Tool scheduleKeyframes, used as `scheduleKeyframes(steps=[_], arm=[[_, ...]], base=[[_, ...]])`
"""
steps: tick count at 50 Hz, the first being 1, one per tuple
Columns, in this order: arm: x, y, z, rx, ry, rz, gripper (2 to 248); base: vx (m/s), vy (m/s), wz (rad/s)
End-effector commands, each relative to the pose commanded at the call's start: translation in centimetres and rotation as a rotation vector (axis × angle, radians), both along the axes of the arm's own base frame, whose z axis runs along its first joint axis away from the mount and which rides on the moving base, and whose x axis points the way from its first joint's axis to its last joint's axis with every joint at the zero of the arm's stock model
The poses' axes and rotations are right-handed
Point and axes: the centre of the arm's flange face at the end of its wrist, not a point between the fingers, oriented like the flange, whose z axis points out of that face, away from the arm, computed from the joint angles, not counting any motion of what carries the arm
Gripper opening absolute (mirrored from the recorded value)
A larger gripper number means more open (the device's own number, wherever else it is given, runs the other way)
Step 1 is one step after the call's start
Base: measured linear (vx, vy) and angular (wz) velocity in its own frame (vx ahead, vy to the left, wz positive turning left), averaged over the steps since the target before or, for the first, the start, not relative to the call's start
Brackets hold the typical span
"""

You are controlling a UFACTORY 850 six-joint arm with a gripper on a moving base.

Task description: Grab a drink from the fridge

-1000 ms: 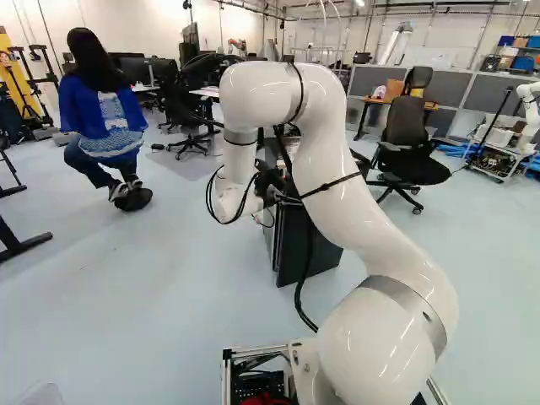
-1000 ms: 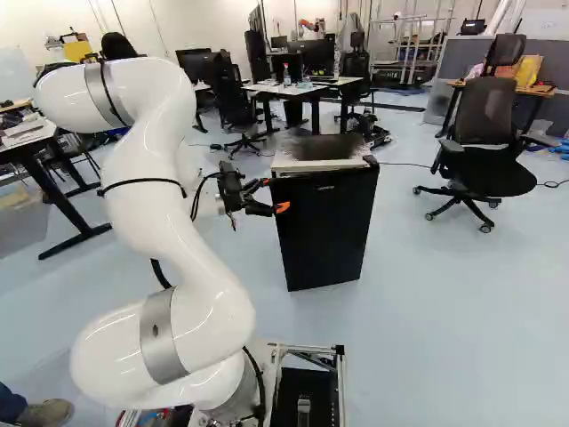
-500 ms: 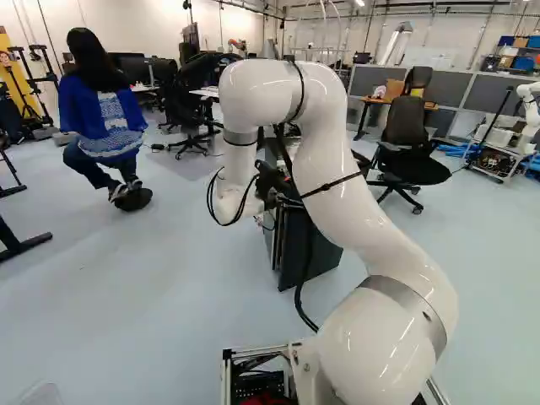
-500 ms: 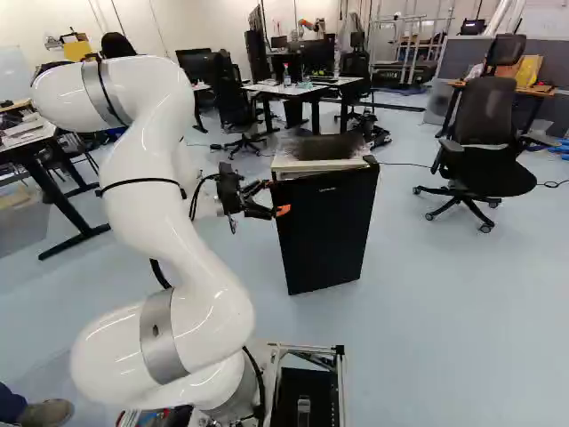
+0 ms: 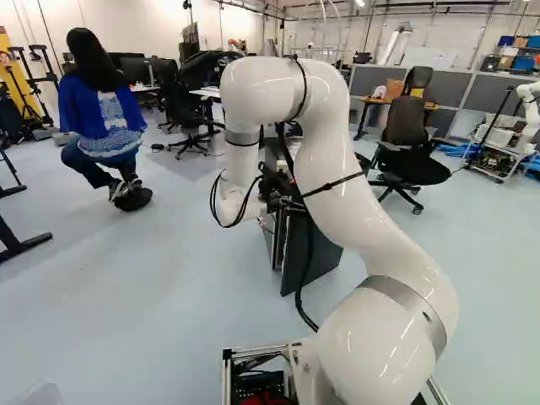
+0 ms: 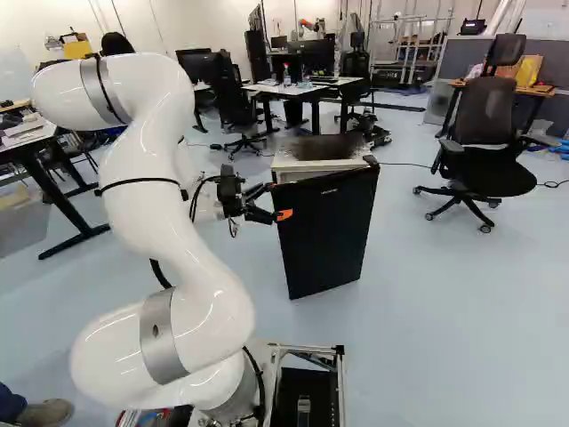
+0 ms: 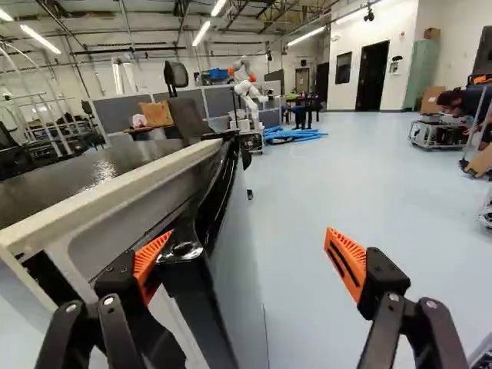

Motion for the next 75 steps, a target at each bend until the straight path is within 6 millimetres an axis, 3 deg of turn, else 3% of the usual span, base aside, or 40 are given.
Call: scheduleKeyframes(steps=[42, 75], arm=[[-2.3, -3.8, -1.0, 0.069, 0.060, -0.180, 247], [-5.5, -7.3, -0.8, -0.030, 0.098, -0.313, 247]], base=[[-0.001, 0.000, -0.001], [0.001, -0.001, 0.001]])
